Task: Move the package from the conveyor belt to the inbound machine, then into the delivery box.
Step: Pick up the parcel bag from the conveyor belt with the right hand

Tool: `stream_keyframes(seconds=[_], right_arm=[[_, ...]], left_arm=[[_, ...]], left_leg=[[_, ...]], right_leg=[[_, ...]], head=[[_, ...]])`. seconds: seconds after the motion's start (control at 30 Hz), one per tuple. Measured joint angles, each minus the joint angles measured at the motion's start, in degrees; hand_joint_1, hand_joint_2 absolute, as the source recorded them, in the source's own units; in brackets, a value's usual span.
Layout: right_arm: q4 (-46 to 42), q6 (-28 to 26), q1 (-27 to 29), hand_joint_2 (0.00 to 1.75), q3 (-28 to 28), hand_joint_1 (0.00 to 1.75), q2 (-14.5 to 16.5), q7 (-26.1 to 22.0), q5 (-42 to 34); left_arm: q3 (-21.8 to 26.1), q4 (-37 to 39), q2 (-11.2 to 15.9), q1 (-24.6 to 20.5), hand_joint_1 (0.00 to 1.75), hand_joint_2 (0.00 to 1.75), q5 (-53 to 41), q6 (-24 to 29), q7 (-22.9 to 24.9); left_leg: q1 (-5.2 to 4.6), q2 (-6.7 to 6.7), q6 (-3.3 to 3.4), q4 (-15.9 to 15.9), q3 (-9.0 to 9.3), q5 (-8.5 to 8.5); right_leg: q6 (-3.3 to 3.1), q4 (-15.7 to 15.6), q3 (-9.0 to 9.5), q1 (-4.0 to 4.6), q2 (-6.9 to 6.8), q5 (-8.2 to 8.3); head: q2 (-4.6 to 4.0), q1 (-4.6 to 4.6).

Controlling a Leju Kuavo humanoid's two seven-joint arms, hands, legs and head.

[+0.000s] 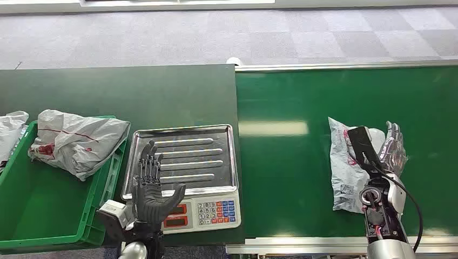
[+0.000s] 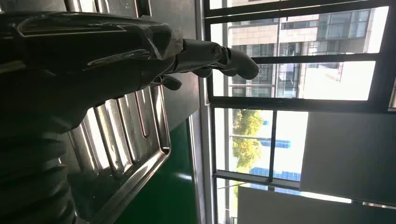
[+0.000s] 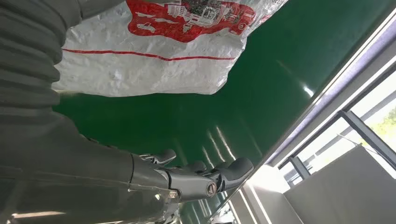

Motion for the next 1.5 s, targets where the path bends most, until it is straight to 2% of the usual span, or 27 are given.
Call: stream_keyframes(seconds=[0.63,0.7,0.8,0.87,0.93,1.43,1.47,1.5], right_arm=[[7.40,-2.06,-2.16,1.75,-1.78,0.00,-0.73,2.81,4.20],[8.01,0.67,-2.64,1.75,-1.84,0.00,-0.76,5.27,6.45],[10.92,12.43,-3.39,1.75,-0.92,0.00,-1.54,9.91,12.14],[13.43,20.06,-3.41,1.75,0.17,0.00,-2.16,10.32,14.39],[15.38,23.64,-3.44,1.75,0.84,0.00,-2.36,9.63,14.83],[19.67,27.26,-5.93,1.75,2.69,0.00,-2.59,9.68,15.19],[19.75,27.28,-5.95,1.75,2.76,0.03,-2.59,9.68,15.18],[19.83,27.32,-5.98,1.75,2.85,0.41,-2.58,9.68,15.17]], left_arm=[[-0.01,0.45,0.75,0.31,0.00,1.75,0.45,0.85,-0.07],[0.02,0.45,0.79,0.39,0.00,1.75,0.45,0.85,-0.07],[0.07,0.68,0.95,0.19,0.00,1.75,0.52,0.83,-0.07],[0.10,1.18,1.11,-0.21,0.00,1.75,0.76,0.72,-0.07],[0.15,1.67,1.26,-0.57,0.00,1.75,1.08,0.62,-0.07],[0.79,2.37,1.87,-0.69,0.00,1.75,1.65,1.01,-0.04],[0.82,2.38,1.89,-0.70,0.00,1.75,1.66,1.01,-0.04],[0.85,2.38,1.90,-0.70,0.00,1.75,1.66,1.01,-0.04]], left_leg=[[0.00,-0.04,0.00,0.00,-0.02,0.00],[0.00,-0.05,0.00,0.00,-0.02,0.00],[0.00,-0.07,0.00,0.00,0.00,0.00],[0.00,-0.10,0.00,0.00,-0.01,0.01],[-0.01,-0.09,0.01,0.00,-0.01,0.01],[0.00,-0.08,0.01,0.00,0.07,0.01],[0.00,-0.08,0.01,0.00,0.07,0.01],[0.00,-0.08,0.01,0.00,0.08,0.01]], right_leg=[[0.00,0.00,0.00,0.00,-0.01,0.00],[0.00,0.00,0.00,0.00,-0.01,0.00],[0.00,0.00,0.01,0.00,-0.02,0.00],[0.00,0.00,0.02,-0.01,-0.05,0.00],[0.00,0.00,0.02,-0.01,-0.05,0.00],[0.00,0.00,0.11,-0.01,-0.04,0.00],[0.00,0.00,0.11,-0.01,-0.04,0.00],[0.00,0.00,0.11,-0.01,-0.04,0.00]], head=[[0.00,-0.01],[0.00,0.00],[0.00,0.01],[0.00,0.01],[0.00,0.00],[0.00,0.00],[0.00,0.00],[0.00,0.00]])
